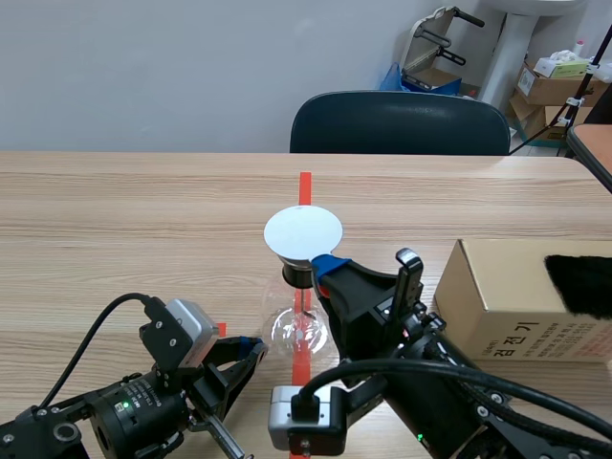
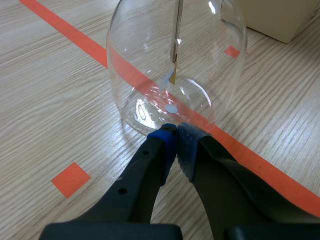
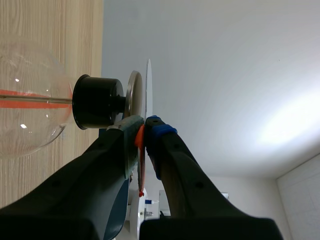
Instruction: Do the electroscope experiment
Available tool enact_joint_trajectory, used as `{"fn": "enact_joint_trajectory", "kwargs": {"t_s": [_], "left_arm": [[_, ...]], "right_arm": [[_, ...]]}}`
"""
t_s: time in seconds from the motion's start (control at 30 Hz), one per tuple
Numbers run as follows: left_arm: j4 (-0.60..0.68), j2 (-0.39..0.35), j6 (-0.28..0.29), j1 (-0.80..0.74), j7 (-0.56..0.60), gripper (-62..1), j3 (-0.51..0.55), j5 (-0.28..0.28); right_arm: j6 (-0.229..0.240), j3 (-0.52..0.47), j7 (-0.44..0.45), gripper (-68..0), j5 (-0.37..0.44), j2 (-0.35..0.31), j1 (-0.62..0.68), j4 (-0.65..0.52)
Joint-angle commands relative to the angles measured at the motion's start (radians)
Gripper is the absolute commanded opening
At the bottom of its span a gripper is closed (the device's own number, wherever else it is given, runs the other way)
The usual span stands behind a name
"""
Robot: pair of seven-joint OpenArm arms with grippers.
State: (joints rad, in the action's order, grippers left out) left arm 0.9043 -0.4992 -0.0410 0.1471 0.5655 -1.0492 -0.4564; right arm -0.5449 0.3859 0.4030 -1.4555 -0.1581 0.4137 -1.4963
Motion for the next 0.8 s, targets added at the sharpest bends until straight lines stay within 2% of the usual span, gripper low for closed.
{"fn": "enact_joint_trajectory", "kwargs": {"t_s": [0.0, 0.5, 0.63, 0.77], "left_arm": [[0.011, 0.003, 0.002, 0.003, 0.020, -58.0, 0.008, -0.002], [0.011, 0.003, 0.002, 0.003, 0.020, -58.0, 0.008, -0.002], [0.011, 0.003, 0.002, 0.003, 0.019, -58.0, 0.008, -0.002], [0.011, 0.003, 0.002, 0.003, 0.019, -58.0, 0.008, -0.002]], "right_arm": [[-0.016, 0.000, -0.003, -66.7, -0.003, -0.002, -0.009, -0.023], [-0.015, 0.000, -0.006, -66.7, -0.002, -0.002, -0.009, -0.023], [-0.015, 0.000, -0.075, -66.7, 0.001, -0.002, -0.009, -0.023], [-0.015, 0.000, -0.191, -66.7, 0.001, -0.002, -0.009, -0.023]]}}
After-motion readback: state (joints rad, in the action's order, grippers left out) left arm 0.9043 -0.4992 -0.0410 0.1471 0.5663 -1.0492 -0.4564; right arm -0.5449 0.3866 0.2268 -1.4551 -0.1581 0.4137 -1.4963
